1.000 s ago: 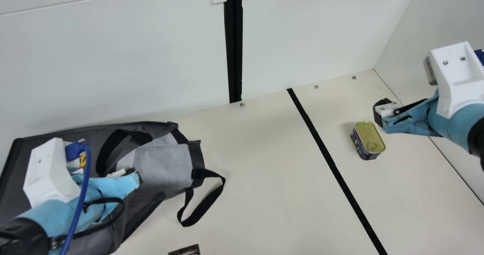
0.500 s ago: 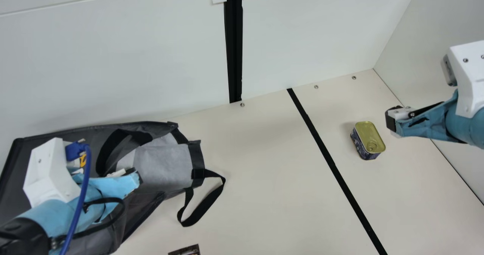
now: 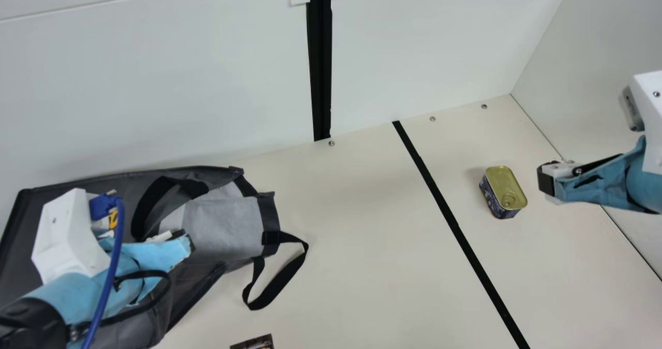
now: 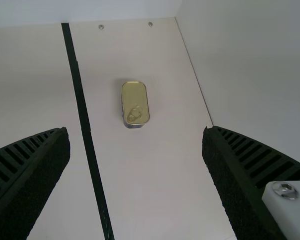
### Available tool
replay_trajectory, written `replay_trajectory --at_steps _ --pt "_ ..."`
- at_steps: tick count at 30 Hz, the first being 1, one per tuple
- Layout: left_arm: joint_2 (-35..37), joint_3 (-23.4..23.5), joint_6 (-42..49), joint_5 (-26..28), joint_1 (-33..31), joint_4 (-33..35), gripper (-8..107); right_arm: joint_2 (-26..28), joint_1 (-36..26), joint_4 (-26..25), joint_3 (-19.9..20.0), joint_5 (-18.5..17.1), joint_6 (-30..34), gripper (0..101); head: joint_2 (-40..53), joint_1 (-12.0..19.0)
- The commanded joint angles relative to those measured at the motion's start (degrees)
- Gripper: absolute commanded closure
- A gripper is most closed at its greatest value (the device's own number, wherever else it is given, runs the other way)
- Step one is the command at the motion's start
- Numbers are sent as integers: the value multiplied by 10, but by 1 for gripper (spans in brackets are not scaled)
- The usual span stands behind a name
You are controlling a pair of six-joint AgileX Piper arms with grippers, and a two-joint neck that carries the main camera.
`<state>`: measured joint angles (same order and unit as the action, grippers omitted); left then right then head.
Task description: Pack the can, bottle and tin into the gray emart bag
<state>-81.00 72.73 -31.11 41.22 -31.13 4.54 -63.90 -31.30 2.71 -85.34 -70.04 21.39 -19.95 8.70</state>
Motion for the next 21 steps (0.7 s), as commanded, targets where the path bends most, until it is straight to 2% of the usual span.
replay_trajectory --at_steps 1,21 --pt "0 0 0 0 0 0 89 4 -3 3 6 1 3 10 0 13" --pt "0 0 0 0 0 0 89 27 -10 19 34 1 21 10 0 13"
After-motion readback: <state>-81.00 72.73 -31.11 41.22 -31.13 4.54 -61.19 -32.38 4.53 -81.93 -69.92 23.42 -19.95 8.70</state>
